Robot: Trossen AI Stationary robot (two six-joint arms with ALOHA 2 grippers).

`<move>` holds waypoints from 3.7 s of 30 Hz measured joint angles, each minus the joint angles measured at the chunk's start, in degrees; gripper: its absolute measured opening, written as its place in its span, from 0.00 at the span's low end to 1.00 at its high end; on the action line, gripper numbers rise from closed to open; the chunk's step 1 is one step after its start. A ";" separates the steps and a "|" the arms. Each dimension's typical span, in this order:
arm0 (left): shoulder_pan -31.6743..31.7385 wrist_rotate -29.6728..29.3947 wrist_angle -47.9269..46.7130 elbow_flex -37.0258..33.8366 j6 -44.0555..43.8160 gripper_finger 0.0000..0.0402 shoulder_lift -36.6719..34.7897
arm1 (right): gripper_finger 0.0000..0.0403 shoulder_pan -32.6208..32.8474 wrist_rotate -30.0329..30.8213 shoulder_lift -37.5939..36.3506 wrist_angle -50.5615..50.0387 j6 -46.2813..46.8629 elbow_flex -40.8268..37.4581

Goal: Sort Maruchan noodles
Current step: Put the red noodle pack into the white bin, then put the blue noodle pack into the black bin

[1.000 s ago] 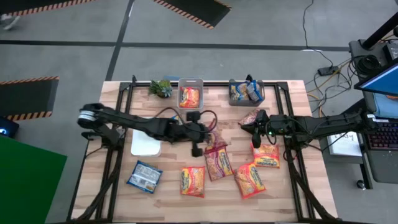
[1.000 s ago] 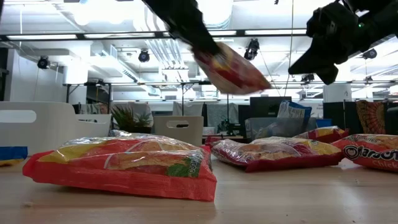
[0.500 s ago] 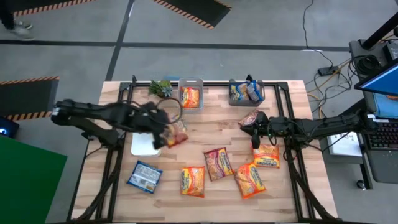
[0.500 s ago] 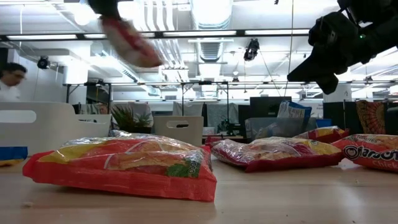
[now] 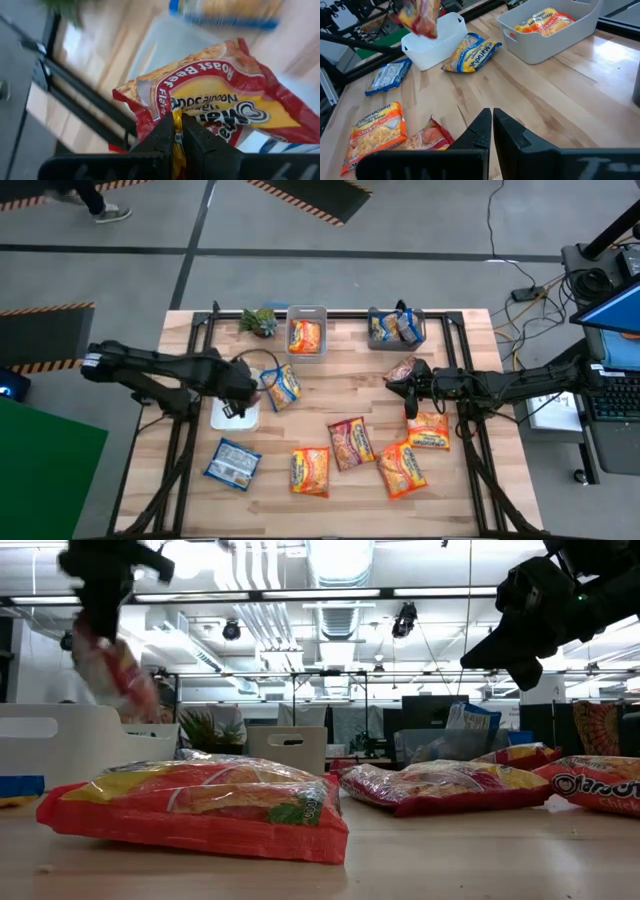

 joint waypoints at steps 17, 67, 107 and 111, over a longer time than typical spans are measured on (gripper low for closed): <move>-0.02 7.33 2.95 -8.47 -1.25 0.14 13.89 | 0.02 0.00 -0.09 0.00 0.00 1.37 0.02; 1.05 -5.79 52.98 -11.20 21.63 0.22 13.93 | 0.02 0.50 -4.52 19.02 9.18 14.57 -0.24; 1.31 -16.24 68.80 -16.76 16.29 0.21 26.85 | 0.02 0.50 -4.49 19.10 8.98 10.60 -0.24; 0.95 -11.83 72.99 -12.36 21.42 0.21 30.47 | 0.02 0.48 -4.02 19.10 9.01 10.18 -0.24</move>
